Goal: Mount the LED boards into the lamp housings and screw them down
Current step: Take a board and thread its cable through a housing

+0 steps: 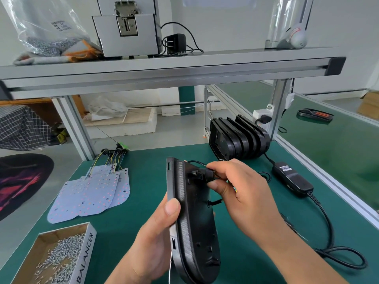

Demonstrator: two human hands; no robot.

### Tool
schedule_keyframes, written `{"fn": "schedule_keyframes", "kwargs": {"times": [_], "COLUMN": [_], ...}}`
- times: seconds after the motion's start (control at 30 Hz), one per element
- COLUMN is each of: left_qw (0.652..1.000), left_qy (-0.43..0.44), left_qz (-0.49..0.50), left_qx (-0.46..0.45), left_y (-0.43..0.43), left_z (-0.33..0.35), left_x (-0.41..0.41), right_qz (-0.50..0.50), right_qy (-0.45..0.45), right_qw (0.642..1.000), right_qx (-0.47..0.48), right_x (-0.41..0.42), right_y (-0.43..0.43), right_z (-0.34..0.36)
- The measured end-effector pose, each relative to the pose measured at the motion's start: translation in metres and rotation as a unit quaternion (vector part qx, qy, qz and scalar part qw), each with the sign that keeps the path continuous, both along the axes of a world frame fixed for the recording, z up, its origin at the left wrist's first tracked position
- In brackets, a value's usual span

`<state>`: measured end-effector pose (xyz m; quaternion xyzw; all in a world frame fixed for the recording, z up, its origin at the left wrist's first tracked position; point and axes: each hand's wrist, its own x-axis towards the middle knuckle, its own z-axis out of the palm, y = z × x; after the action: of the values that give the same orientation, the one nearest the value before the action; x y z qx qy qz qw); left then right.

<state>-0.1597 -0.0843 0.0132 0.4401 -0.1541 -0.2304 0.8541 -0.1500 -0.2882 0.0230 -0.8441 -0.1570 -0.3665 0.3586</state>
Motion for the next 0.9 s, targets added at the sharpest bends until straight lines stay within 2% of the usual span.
{"fn": "schedule_keyframes", "kwargs": {"times": [0.1, 0.4, 0.5, 0.73, 0.8, 0.9], "left_qw": [1.000, 0.991, 0.992, 0.988, 0.986, 0.977], "left_qy": [-0.028, -0.120, -0.111, -0.133, -0.142, -0.180], "left_qz": [-0.001, 0.016, 0.015, -0.017, -0.031, -0.050], "left_qx": [0.011, 0.052, 0.058, 0.074, 0.081, 0.099], "left_y": [0.001, 0.000, -0.001, 0.000, 0.000, 0.000], "left_z": [-0.006, -0.008, -0.011, -0.011, -0.007, -0.005], "left_x": [0.002, 0.007, 0.009, 0.010, 0.011, 0.014], "right_qz": [0.000, 0.019, 0.031, 0.023, 0.041, 0.123], "right_qy": [-0.015, 0.000, 0.022, -0.004, 0.040, 0.137], "right_qw": [1.000, 0.995, 0.991, 0.994, 0.988, 0.950], "right_qx": [-0.001, 0.094, 0.126, 0.104, 0.141, 0.253], "right_x": [0.001, -0.005, -0.007, -0.005, -0.005, -0.004], "right_y": [0.000, 0.006, 0.007, 0.007, 0.005, 0.000], "right_z": [-0.001, 0.000, 0.001, -0.001, 0.001, 0.006]}}
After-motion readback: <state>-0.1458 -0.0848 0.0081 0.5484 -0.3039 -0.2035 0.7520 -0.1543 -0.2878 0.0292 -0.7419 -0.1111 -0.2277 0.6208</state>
